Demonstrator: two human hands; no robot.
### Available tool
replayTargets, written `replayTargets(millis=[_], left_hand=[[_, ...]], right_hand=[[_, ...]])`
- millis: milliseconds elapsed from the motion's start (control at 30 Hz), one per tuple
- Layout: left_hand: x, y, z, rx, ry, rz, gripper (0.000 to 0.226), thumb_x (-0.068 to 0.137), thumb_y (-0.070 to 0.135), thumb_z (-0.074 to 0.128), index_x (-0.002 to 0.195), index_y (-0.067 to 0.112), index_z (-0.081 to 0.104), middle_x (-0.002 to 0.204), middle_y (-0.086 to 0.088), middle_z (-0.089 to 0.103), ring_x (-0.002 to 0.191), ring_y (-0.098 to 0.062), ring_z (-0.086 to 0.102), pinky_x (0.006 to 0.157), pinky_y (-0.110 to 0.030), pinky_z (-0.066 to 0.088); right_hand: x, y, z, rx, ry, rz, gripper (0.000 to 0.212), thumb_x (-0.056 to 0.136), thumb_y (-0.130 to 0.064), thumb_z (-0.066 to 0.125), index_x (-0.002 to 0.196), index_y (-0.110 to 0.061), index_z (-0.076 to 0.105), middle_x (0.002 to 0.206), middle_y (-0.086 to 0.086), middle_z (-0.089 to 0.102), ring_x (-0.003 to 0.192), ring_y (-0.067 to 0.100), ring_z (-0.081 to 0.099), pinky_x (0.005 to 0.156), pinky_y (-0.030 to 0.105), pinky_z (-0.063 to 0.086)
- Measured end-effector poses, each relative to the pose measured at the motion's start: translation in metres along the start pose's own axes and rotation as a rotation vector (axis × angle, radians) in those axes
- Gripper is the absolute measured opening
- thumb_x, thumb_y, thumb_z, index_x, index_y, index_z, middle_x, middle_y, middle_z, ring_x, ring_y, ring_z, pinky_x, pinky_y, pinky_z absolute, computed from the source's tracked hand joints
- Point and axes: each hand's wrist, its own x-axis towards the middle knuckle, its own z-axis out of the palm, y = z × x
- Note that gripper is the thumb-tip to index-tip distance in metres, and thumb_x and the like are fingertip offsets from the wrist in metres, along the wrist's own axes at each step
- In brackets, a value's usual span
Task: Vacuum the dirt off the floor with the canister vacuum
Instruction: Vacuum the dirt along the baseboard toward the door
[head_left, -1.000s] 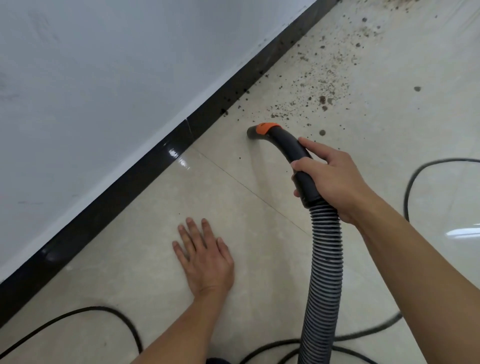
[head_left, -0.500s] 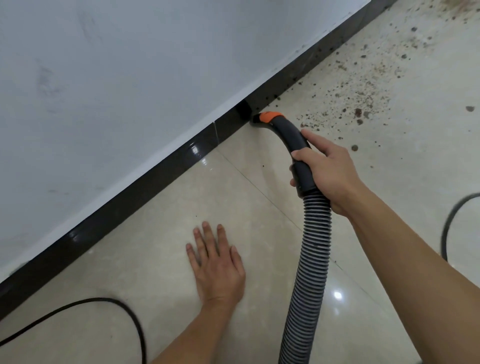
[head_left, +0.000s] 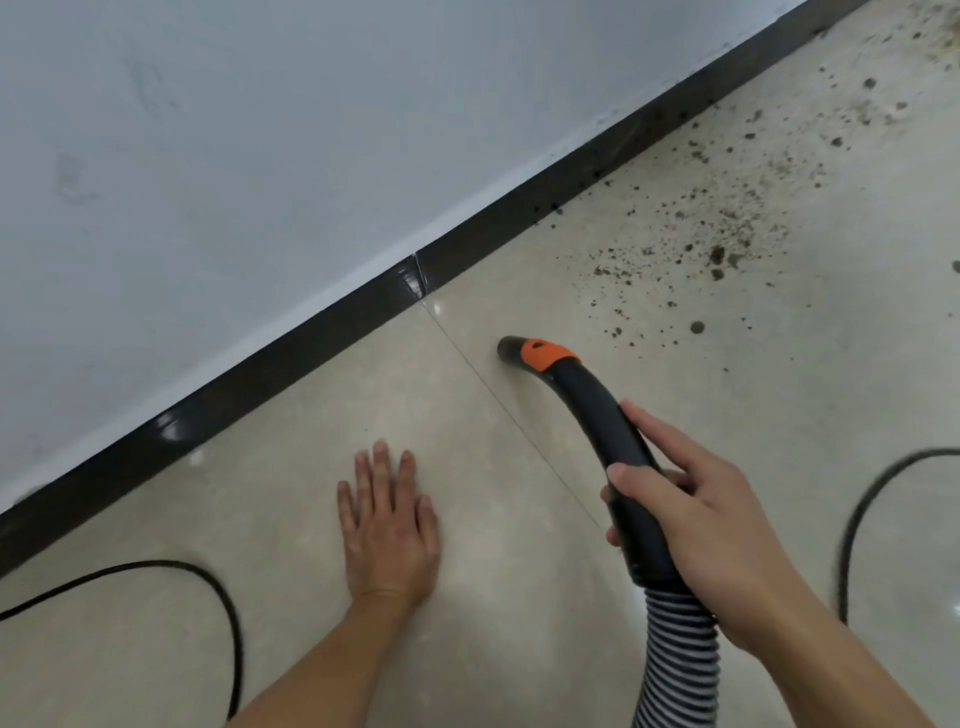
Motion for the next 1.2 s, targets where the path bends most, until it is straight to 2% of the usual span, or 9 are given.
replayTargets(millis=[200, 333, 533, 700, 867, 967, 1033, 1100, 1200], left_hand=[[-0.001, 0.006, 0.001, -0.034, 0.007, 0.003, 0.059, 0.093, 0.037, 0.028, 0.146, 0.015, 0.039, 0.157, -0.011, 0.027, 0.147, -0.027, 0.019, 0.117, -0.047, 0.009], [0.003, 0.008, -0.007, -0.083, 0.01, -0.012, 0.058, 0.095, 0.035, 0.025, 0.145, 0.01, 0.042, 0.156, -0.011, 0.03, 0.146, -0.026, 0.023, 0.117, -0.045, 0.012], [-0.037, -0.027, -0.011, -0.167, 0.002, -0.332, 0.07, 0.094, 0.042, 0.015, 0.147, 0.0, 0.033, 0.156, -0.015, 0.027, 0.146, -0.029, 0.021, 0.12, -0.044, 0.015], [-0.057, -0.055, -0.027, -0.108, -0.203, -0.266, 0.07, 0.098, 0.046, 0.011, 0.154, 0.005, 0.008, 0.162, -0.012, 0.001, 0.149, -0.028, 0.0, 0.121, -0.04, 0.004], [-0.04, -0.047, -0.059, -0.078, -0.416, -0.271, 0.064, 0.102, 0.03, 0.03, 0.153, 0.002, 0.004, 0.161, -0.016, -0.007, 0.148, -0.035, -0.001, 0.119, -0.043, 0.015], [-0.046, -0.029, -0.076, -0.041, -0.565, -0.24, 0.064, 0.098, 0.017, 0.036, 0.153, 0.004, 0.005, 0.161, -0.015, -0.008, 0.148, -0.036, 0.0, 0.116, -0.044, 0.022], [-0.055, -0.014, -0.085, -0.024, -0.644, -0.216, 0.061, 0.096, 0.013, 0.037, 0.151, 0.003, 0.013, 0.161, -0.015, -0.004, 0.147, -0.035, 0.009, 0.115, -0.043, 0.025], [-0.062, -0.003, -0.092, 0.002, -0.696, -0.185, 0.05, 0.096, 0.012, 0.035, 0.145, 0.002, 0.029, 0.158, -0.017, 0.013, 0.14, -0.034, 0.028, 0.111, -0.039, 0.031], [-0.067, 0.02, -0.101, 0.028, -0.749, -0.144, 0.04, 0.099, 0.017, 0.033, 0.136, 0.004, 0.043, 0.146, -0.016, 0.04, 0.129, -0.029, 0.045, 0.103, -0.033, 0.038]], right_hand=[[0.009, 0.004, 0.022, -0.066, -0.023, -0.071, 0.054, 0.093, -0.013, 0.064, 0.132, -0.049, 0.052, 0.079, 0.017, 0.072, 0.06, 0.026, 0.066, 0.054, 0.03, 0.055], [-0.001, 0.006, 0.049, -0.081, -0.18, -0.057, 0.052, 0.094, -0.013, 0.064, 0.133, -0.045, 0.054, 0.081, 0.017, 0.072, 0.06, 0.027, 0.066, 0.052, 0.032, 0.053], [-0.023, 0.015, 0.068, -0.133, -0.304, -0.008, 0.051, 0.092, -0.013, 0.064, 0.133, -0.043, 0.057, 0.079, 0.016, 0.07, 0.06, 0.029, 0.065, 0.052, 0.032, 0.051], [-0.04, 0.034, 0.093, -0.139, -0.355, -0.03, 0.053, 0.091, -0.013, 0.064, 0.136, -0.04, 0.055, 0.076, 0.008, 0.07, 0.06, 0.024, 0.064, 0.052, 0.029, 0.05], [-0.062, 0.054, 0.059, -0.191, -0.265, -0.081, 0.052, 0.09, -0.02, 0.066, 0.134, -0.045, 0.055, 0.08, -0.001, 0.07, 0.066, 0.018, 0.068, 0.059, 0.03, 0.051], [-0.069, 0.066, 0.047, -0.215, -0.245, -0.092, 0.055, 0.086, -0.024, 0.067, 0.137, -0.044, 0.055, 0.083, -0.004, 0.071, 0.067, 0.018, 0.069, 0.066, 0.037, 0.057], [-0.068, 0.068, 0.046, -0.235, -0.239, -0.112, 0.057, 0.084, -0.028, 0.066, 0.137, -0.045, 0.054, 0.086, -0.005, 0.071, 0.07, 0.018, 0.07, 0.073, 0.042, 0.06], [-0.066, 0.067, 0.041, -0.245, -0.23, -0.131, 0.057, 0.086, -0.029, 0.064, 0.14, -0.045, 0.051, 0.093, -0.006, 0.071, 0.074, 0.016, 0.069, 0.077, 0.042, 0.06], [-0.06, 0.062, 0.005, -0.246, -0.062, -0.167, 0.058, 0.092, -0.029, 0.06, 0.147, -0.039, 0.045, 0.101, -0.019, 0.063, 0.084, 0.01, 0.065, 0.082, 0.038, 0.056]])
